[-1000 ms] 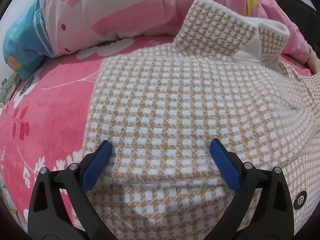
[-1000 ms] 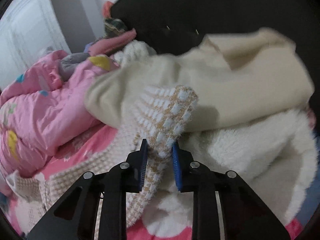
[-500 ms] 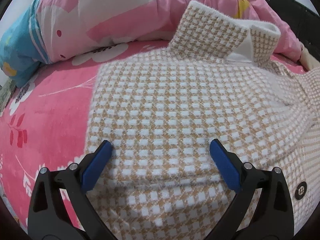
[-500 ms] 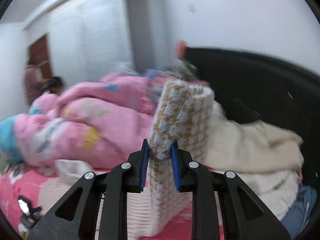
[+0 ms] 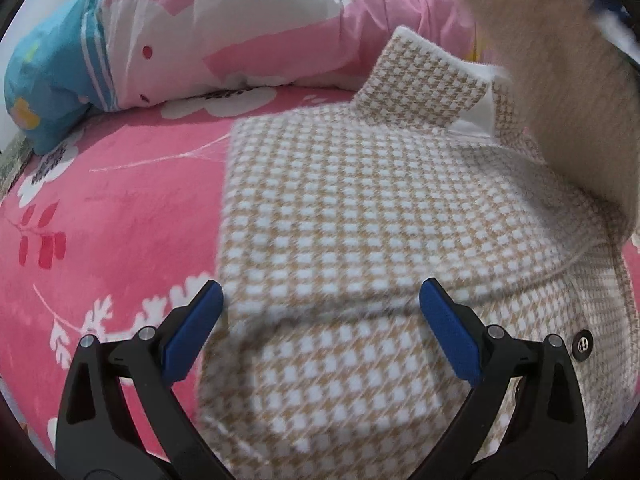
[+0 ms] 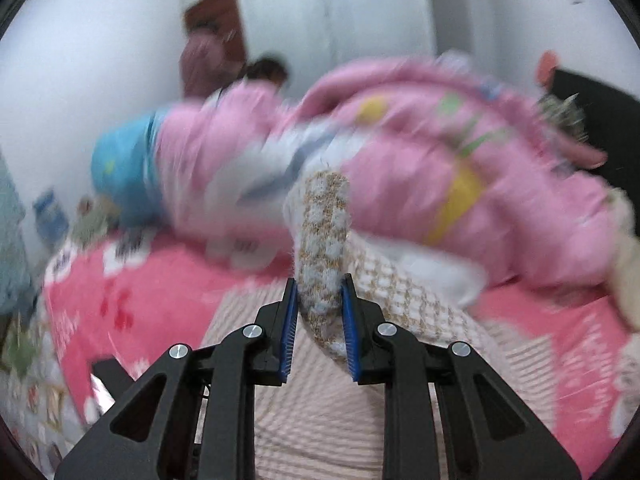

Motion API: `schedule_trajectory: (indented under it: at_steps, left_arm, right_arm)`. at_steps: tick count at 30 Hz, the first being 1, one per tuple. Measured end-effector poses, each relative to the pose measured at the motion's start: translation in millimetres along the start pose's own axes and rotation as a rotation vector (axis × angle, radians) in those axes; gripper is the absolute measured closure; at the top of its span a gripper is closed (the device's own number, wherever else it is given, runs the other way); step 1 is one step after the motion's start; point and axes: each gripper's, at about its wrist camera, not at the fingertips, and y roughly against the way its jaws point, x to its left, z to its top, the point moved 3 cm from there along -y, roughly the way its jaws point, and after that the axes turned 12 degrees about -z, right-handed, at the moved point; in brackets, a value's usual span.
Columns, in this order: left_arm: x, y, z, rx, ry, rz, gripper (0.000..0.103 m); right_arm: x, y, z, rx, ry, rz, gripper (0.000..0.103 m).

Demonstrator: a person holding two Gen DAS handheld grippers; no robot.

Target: Fold large clothes

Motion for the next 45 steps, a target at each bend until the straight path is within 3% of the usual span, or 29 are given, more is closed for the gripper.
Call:
schedule_trajectory:
  at_steps: [4, 6, 7, 8, 11, 14, 18, 20, 22, 27, 29, 30, 31, 32, 35, 38, 40, 42, 45]
  left_arm:
    - [14.5, 9.4, -10.4, 0.007, 0.028, -0.045, 0.008]
    - [22.0, 17.1, -14.4, 0.002, 0.036, -0.059, 0.008]
    - [24.7, 21.4, -15.1, -0.005, 0.038, -0.07, 0.008]
    - [27.2, 27.5, -15.4, -0.016, 0.038, -0.081, 0.008]
    - [28.1, 38.6, -9.5, -0.055, 0.029, -0.11, 0.008]
    - [22.6, 46.9, 3.8, -0.094, 0.034, -0.175, 0.008]
    - [8.6, 35.1, 33.4, -0.1, 0.059, -0.287, 0.008]
    - [1.8, 18.8, 49.3, -0.073, 0.087, -0.34, 0.014]
    - [-2.7, -2.2, 59.1, -0.027, 0.118, -0.358, 0.027]
    - [7.4, -72.5, 78.4, 0.139, 0.223, -0.251, 0.052]
    - [1.3, -76.6, 82.9, 0.132, 0.182, -0.211, 0.062]
    - [-2.6, -75.2, 83.9, 0.132, 0.155, -0.191, 0.073]
    - [-9.3, -71.1, 85.5, 0.123, 0.114, -0.16, 0.091]
    - [-17.1, -64.0, 87.2, 0.108, 0.064, -0.138, 0.094]
    - [-36.0, -27.4, 97.1, 0.018, -0.048, -0.107, 0.096]
    - [-41.7, 15.1, 110.1, -0.083, -0.094, -0.104, 0.096]
    - [-36.7, 35.0, 116.5, -0.134, -0.116, -0.056, 0.096]
    - [-20.4, 20.8, 115.2, -0.09, -0.087, -0.041, 0.096]
    - [5.9, -23.2, 90.5, 0.041, -0.018, -0.042, 0.095]
  right_arm:
    - [38.7, -74.1, -66.4, 0.289, 0.055, 0.095, 0.08]
    - [37.6, -87.1, -80.7, 0.377, 0.039, 0.142, 0.078]
    - [34.4, -85.9, -82.0, 0.387, 0.03, 0.167, 0.071]
    - [29.1, -80.4, -84.5, 0.396, 0.012, 0.211, 0.059]
    - [5.5, -52.4, -84.4, 0.383, -0.042, 0.327, 0.041]
    - [-27.7, -21.9, -82.4, 0.329, -0.06, 0.322, 0.04]
    - [-98.4, 4.3, -93.4, 0.246, -0.134, 0.211, 0.04]
    - [-141.1, 13.1, -102.6, 0.213, -0.213, 0.165, 0.04]
    - [-182.9, 16.9, -114.8, 0.198, -0.287, 0.122, 0.04]
    - [-243.7, 14.4, -144.3, 0.181, -0.403, 0.096, 0.047]
    - [-247.2, 12.2, -148.3, 0.166, -0.411, 0.095, 0.048]
    - [-248.5, 13.0, -148.9, 0.161, -0.408, 0.086, 0.048]
    - [-246.4, 13.4, -149.2, 0.156, -0.403, 0.079, 0.048]
    - [-248.7, 13.1, -149.6, 0.15, -0.399, 0.073, 0.048]
    - [-252.5, 13.9, -142.5, 0.133, -0.394, 0.065, 0.048]
    - [-252.8, 24.6, -136.8, 0.103, -0.378, 0.066, 0.047]
    - [-252.1, 27.6, -134.8, 0.098, -0.366, 0.062, 0.046]
    - [-251.7, 21.0, -136.9, 0.12, -0.356, 0.047, 0.044]
    - [-251.7, 2.8, -143.3, 0.183, -0.361, 0.023, 0.044]
